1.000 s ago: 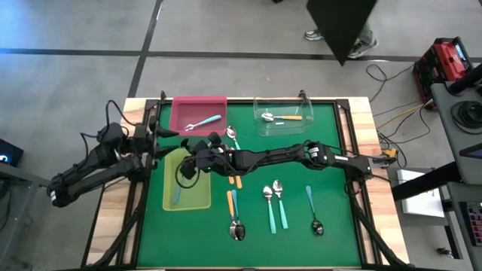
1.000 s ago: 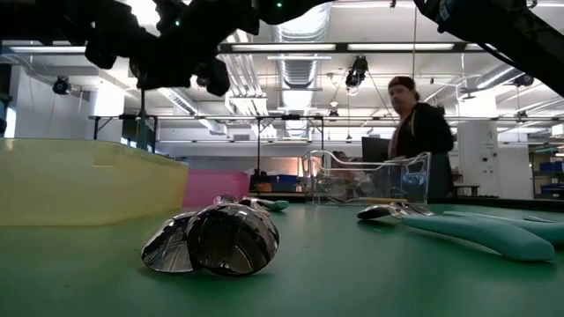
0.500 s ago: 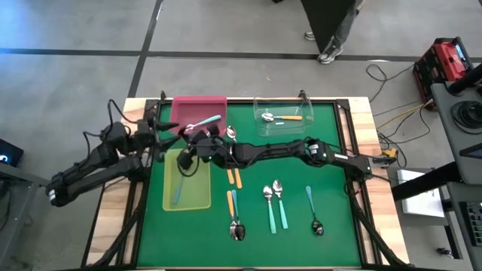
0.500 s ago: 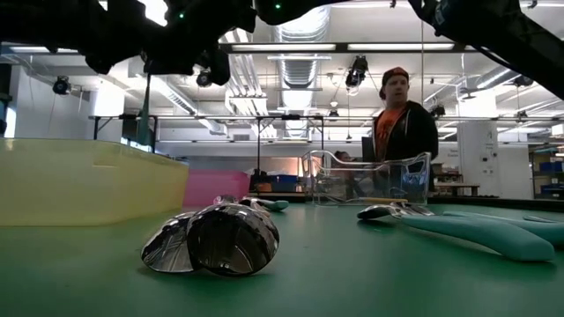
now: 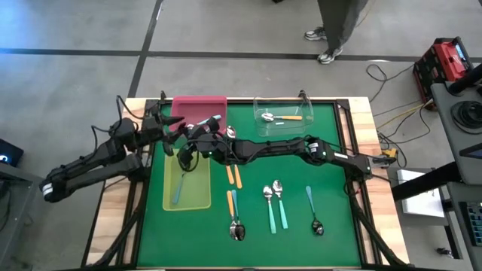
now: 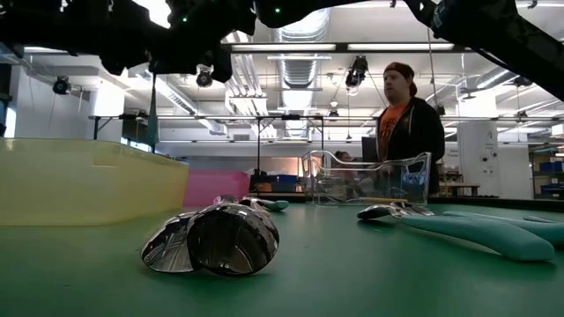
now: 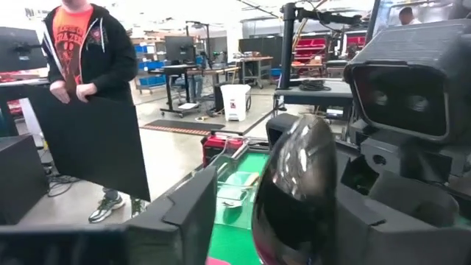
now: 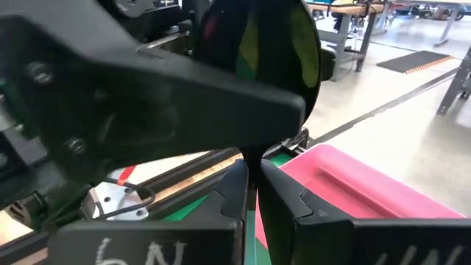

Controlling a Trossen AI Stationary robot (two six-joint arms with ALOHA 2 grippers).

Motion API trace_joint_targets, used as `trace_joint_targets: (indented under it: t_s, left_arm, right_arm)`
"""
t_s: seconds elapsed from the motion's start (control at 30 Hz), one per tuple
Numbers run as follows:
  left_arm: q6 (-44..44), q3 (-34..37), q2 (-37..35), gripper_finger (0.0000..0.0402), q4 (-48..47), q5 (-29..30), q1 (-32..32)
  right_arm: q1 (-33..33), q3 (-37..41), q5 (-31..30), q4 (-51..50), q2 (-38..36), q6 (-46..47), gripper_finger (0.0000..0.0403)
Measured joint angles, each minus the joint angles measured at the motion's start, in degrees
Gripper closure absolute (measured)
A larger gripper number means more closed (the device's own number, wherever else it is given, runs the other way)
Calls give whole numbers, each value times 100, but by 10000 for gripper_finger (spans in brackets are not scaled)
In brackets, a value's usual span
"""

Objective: Sort silverware by color (type)
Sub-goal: Put the blue spoon into the yellow bin

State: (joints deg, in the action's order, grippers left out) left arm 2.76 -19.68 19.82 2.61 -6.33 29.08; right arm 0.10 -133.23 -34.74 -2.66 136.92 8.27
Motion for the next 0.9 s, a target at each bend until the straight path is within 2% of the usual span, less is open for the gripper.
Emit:
trace_joint_targets:
  t_s: [0.13, 0.27, 0.33, 0.6, 0.9]
  left_arm:
    - [-16, 0, -43, 289, -10, 188, -3]
    - [-20, 0, -62, 368, 35, 320, 0]
    - [-90, 0, -47, 390, 93, 392, 7]
    - [-474, 0, -71, 397, 138, 705, -2]
    - [-525, -2, -75, 399, 108, 1270, 0]
  right_arm:
    - [-9, 0, -8, 31, 0, -29, 390]
    - [-27, 0, -20, 153, 0, 95, 390]
    - [-26, 0, -35, 207, -2, 110, 390]
    - [-35, 0, -9, 293, -4, 189, 381]
    - [-20, 2, 74, 41, -42, 68, 298]
